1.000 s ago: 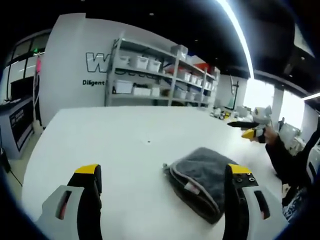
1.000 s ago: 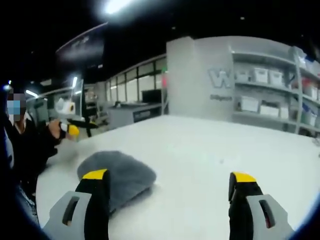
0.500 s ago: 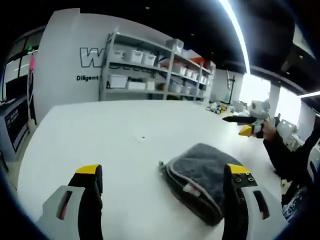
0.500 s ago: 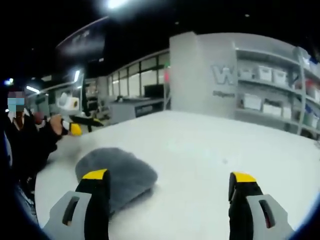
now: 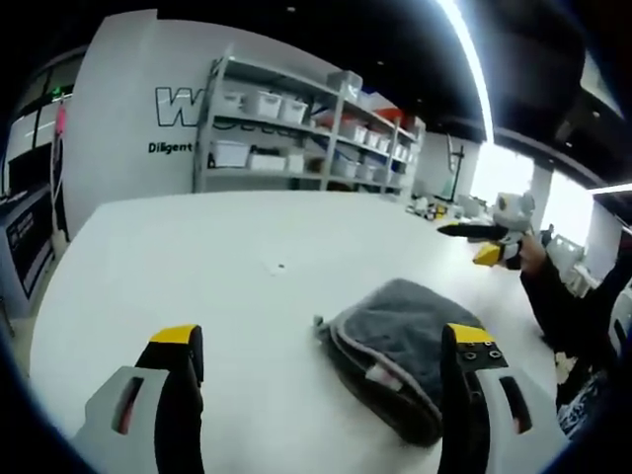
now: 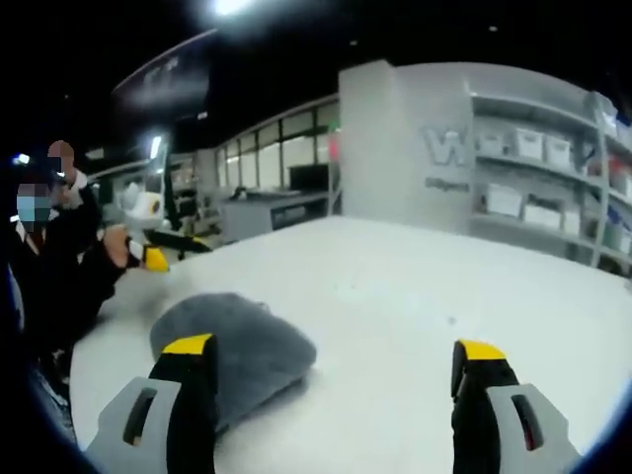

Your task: Open the folded towel by lifting each exposed corner and separating the folded layers until the towel lies flat within the target outline without major curled edges

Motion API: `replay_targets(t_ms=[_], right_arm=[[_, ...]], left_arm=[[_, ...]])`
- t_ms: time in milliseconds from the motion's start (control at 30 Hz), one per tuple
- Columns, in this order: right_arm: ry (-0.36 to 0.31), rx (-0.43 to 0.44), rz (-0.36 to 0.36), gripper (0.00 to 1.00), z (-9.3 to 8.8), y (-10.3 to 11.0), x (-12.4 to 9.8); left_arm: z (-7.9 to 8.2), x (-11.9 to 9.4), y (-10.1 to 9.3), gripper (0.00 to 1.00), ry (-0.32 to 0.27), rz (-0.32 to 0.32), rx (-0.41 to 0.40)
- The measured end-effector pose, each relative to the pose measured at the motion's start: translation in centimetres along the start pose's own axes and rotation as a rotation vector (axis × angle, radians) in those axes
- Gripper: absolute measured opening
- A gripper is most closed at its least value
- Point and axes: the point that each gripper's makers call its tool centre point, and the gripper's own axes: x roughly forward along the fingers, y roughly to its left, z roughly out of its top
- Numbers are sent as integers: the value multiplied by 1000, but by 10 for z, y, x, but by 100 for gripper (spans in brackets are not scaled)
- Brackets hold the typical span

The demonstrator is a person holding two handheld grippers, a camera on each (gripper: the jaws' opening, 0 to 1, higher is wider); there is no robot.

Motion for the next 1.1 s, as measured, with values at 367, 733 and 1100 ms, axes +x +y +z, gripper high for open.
replay_targets(t_ms=[367,733,1100], right_arm=[[9,2,1,99,0,-2,2],[45,3,26,96,-7,2,14],[66,47,63,87,-14,7,20]], left_arm=[[0,4,-3,95,13,-17,1],[-6,13,-2,92,31,-38,-15],[-13,23,-5,90,45,-67,-45]])
